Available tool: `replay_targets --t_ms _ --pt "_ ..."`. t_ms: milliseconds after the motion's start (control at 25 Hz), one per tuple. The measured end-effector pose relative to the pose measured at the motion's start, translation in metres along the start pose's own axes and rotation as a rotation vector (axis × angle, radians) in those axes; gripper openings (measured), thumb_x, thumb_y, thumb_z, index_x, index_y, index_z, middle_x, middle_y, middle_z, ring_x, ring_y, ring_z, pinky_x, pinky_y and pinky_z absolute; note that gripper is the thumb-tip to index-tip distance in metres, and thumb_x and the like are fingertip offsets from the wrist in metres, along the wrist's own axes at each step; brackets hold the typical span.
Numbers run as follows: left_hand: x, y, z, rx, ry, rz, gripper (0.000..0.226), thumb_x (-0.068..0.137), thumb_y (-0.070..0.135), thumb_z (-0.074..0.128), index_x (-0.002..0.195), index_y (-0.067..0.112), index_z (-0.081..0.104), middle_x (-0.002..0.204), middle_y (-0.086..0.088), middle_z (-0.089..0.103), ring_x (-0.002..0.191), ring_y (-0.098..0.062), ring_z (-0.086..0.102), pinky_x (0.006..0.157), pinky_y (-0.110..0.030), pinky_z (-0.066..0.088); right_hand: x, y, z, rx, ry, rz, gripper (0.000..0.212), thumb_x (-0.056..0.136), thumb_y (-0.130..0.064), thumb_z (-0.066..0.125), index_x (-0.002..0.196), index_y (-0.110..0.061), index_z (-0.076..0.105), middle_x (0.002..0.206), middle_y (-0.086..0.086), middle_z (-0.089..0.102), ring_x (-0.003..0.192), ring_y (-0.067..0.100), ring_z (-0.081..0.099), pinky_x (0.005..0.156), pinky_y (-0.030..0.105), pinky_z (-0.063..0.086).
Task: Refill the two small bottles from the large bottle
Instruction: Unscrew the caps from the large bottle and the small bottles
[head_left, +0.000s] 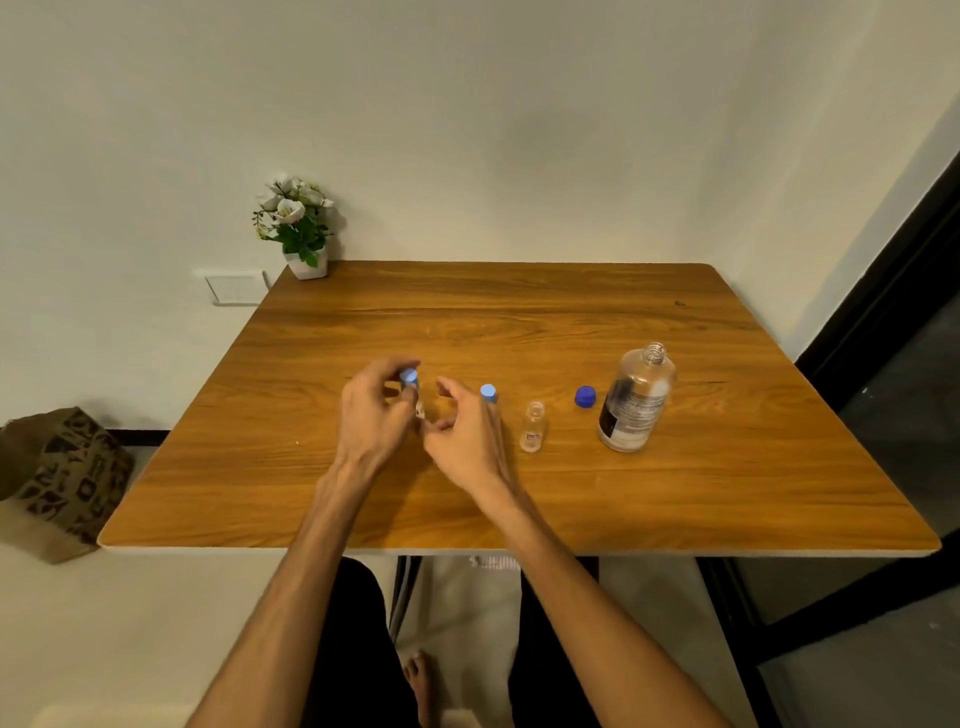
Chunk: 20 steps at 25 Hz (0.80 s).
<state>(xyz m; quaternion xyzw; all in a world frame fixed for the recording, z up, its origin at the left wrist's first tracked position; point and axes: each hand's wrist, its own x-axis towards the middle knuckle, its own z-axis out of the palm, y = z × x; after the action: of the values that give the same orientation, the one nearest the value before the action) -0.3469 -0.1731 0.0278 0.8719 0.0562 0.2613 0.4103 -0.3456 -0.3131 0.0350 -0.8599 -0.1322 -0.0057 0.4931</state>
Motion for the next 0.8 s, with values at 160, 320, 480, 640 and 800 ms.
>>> replay_targets --t_ms 160,320,480,640,800 --pt "-0.007 -0.004 -0.006 0.021 -0.048 0.043 0.029 0.087 0.008 0.078 0.115 0.014 0.078 0.104 -0.002 0.074 0.088 -0.016 0.07 0.078 -0.042 0.061 0.008 0.001 0.021 -0.036 0.001 0.033 0.03 0.089 -0.011 0.069 0.116 -0.023 0.077 0.097 0.002 0.081 0.079 0.009 0.069 0.053 0.009 0.035" --pt "-0.019 -0.003 0.008 0.027 0.026 0.047 0.02 0.088 0.034 0.081 0.089 0.015 0.074 0.079 0.0 0.063 0.071 -0.017 0.059 0.065 -0.036 0.05 -0.015 0.015 0.014 -0.024 0.069 0.035 0.017 0.086 -0.017 0.075 0.102 -0.02 0.079 0.082 0.0 0.08 0.054 0.001 0.057 0.049 0.01 0.034" --pt "-0.031 0.015 0.027 -0.241 -0.083 -0.104 0.022 0.097 0.032 0.073 0.114 0.017 0.072 0.11 0.004 0.073 0.103 -0.009 0.069 0.092 -0.036 0.059 -0.023 0.025 0.015 -0.051 0.114 0.009 0.015 0.088 -0.017 0.069 0.099 -0.019 0.078 0.074 0.004 0.077 0.054 0.011 0.063 0.05 0.016 0.044" --pt "-0.05 0.016 0.023 -0.428 -0.203 -0.121 0.033 0.101 0.018 0.062 0.134 0.025 0.065 0.12 0.007 0.076 0.111 -0.006 0.072 0.094 -0.028 0.059 -0.017 0.036 0.018 -0.079 0.185 0.024 0.018 0.094 -0.028 0.063 0.105 -0.023 0.076 0.083 0.003 0.079 0.07 0.022 0.073 0.059 0.041 0.057" --pt "-0.045 0.019 0.018 -0.316 0.078 -0.11 0.013 0.093 0.019 0.078 0.105 0.018 0.077 0.096 0.008 0.079 0.094 0.0 0.073 0.087 -0.025 0.06 -0.018 0.035 0.018 -0.018 0.194 0.032 0.012 0.087 -0.034 0.078 0.094 -0.024 0.076 0.072 -0.004 0.077 0.06 0.008 0.069 0.054 0.028 0.05"
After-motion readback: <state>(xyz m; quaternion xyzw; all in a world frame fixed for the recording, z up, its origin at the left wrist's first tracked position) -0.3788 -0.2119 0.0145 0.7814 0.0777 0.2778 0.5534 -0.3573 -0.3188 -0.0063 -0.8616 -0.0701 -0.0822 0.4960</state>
